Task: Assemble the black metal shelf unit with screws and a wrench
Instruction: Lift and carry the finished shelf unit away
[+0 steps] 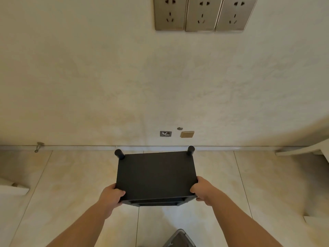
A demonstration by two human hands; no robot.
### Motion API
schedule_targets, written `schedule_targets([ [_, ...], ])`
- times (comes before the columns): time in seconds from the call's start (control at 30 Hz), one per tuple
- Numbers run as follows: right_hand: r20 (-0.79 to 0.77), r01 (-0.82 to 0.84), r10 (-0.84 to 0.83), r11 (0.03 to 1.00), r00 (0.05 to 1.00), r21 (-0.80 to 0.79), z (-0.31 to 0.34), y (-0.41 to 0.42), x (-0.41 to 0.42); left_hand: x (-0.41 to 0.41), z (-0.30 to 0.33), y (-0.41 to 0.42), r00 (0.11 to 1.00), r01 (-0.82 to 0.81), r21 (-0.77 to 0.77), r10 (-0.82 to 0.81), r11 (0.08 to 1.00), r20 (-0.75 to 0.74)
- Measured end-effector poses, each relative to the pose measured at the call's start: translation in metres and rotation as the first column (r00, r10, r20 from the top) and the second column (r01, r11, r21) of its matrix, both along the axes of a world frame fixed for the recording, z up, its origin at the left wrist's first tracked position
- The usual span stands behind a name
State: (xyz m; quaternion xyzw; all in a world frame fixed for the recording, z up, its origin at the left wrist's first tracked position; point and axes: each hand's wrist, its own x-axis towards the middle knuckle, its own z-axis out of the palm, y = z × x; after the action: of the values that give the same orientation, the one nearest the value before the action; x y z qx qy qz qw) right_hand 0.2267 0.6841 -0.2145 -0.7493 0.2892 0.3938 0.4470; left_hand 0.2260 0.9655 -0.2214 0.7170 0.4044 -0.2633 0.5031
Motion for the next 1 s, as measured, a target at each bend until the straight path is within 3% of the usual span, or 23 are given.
schedule_targets([
  [0.23, 0.067, 0.134, -0.145, 0.981, 0.987, 0.141, 0.099, 0.027, -0.001, -0.025, 0.112, 0.032, 0.994, -0.058, 0.021, 0.056, 0.998, 0.099],
  [0.4, 0.101, 0.057, -0.07, 0.99, 0.992, 0.126, 0.153, 0.059, 0.004, -0.036, 0.167, 0.073, 0.986, -0.045, 0.067, 0.033, 0.997, 0.165],
  [0.63, 0.136, 0.026, -0.04, 0.995, 0.99, 0.097, 0.178, 0.14, 0.016, -0.032, 0.189, 0.156, 0.982, -0.021, 0.089, 0.004, 0.996, 0.188],
  [1.0, 0.11, 0.084, -0.096, 0.991, 0.989, 0.103, 0.179, 0.267, 0.032, 0.007, 0.196, 0.287, 0.984, 0.121, 0.173, -0.141, 0.978, 0.11],
])
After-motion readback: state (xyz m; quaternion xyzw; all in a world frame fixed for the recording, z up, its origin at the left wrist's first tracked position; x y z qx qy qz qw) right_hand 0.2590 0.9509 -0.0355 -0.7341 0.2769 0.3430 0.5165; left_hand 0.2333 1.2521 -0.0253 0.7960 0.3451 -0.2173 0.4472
